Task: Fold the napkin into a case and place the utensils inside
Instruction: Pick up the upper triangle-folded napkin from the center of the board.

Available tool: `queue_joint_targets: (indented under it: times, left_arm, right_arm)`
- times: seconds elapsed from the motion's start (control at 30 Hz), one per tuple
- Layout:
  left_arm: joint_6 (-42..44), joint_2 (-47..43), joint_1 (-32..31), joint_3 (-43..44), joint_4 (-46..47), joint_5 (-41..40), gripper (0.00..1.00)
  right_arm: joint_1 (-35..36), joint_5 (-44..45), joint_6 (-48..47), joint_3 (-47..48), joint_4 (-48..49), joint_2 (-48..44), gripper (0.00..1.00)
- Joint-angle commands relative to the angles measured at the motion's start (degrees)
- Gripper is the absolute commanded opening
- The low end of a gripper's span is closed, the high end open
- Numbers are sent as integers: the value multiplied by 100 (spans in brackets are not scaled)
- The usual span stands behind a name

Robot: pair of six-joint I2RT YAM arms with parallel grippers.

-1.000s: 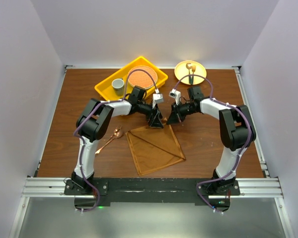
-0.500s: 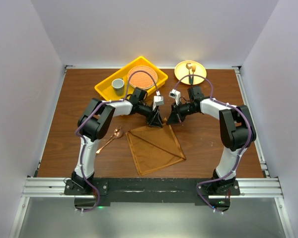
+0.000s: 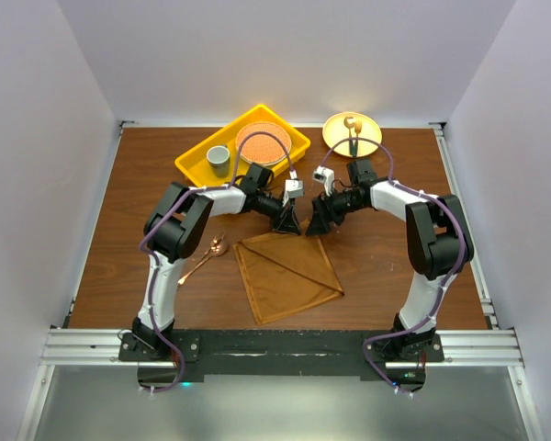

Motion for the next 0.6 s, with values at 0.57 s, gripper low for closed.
queue_joint_targets:
  times: [0.57]
  left_arm:
    - [390, -495, -39, -214, 238, 176, 10]
  right_arm:
    - [17, -370, -736, 915, -682, 719, 53]
